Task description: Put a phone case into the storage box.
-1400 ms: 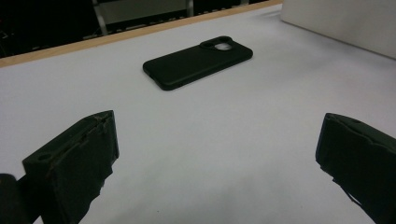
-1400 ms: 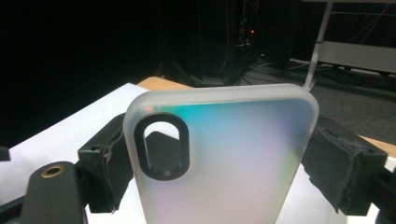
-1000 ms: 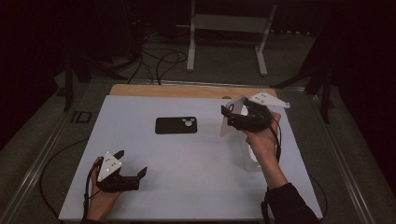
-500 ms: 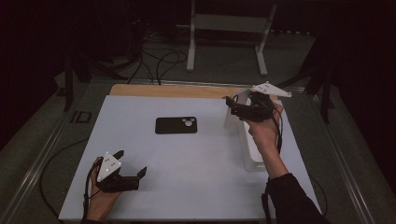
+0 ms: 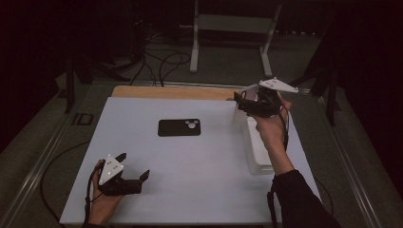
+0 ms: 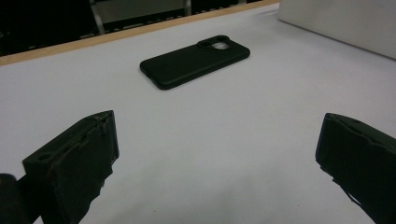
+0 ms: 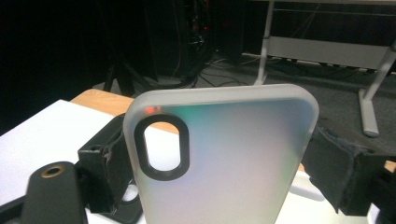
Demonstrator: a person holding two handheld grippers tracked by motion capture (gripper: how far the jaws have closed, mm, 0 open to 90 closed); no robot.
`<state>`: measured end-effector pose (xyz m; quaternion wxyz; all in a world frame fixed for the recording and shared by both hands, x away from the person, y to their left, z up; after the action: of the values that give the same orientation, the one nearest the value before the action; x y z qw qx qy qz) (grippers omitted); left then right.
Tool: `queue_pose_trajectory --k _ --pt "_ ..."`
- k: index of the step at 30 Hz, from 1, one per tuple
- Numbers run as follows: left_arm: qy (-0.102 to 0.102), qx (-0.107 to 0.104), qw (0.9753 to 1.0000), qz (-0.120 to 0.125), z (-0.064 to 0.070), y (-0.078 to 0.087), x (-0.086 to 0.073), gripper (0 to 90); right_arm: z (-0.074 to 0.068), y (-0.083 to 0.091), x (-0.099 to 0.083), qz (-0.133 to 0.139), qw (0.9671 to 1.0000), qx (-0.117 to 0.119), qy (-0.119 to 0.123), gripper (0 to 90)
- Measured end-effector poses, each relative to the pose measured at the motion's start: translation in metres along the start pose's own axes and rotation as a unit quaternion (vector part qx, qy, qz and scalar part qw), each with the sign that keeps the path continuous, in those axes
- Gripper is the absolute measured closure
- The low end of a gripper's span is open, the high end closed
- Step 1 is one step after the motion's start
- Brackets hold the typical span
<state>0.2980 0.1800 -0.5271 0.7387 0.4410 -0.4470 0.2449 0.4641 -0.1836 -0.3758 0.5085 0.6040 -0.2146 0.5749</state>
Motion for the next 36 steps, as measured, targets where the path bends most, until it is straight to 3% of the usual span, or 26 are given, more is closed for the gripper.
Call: queue_pose_trajectory --k 19,36 --pt "0.001 0.001 1.0 0.002 0.0 0.001 0.0 0.1 0.03 -0.012 -0.005 -0.011 0.999 -0.04 -0.018 16.9" --pt "0.002 0.001 1.0 0.004 0.0 0.003 0.001 0.1 0.066 -0.022 -0.022 -0.039 0.9939 -0.093 -0.043 16.8"
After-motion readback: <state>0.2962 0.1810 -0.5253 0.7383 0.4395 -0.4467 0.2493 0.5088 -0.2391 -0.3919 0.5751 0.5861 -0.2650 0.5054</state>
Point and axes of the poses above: each handheld gripper's, and its own axes: y roughly backward along the jaws, x roughly out of its top, z roughly to its right, the point moved 8 cm from there along -y, roughly forward along the jaws, and after that the axes turned 14 degrees about y, right-handed, at the moved point
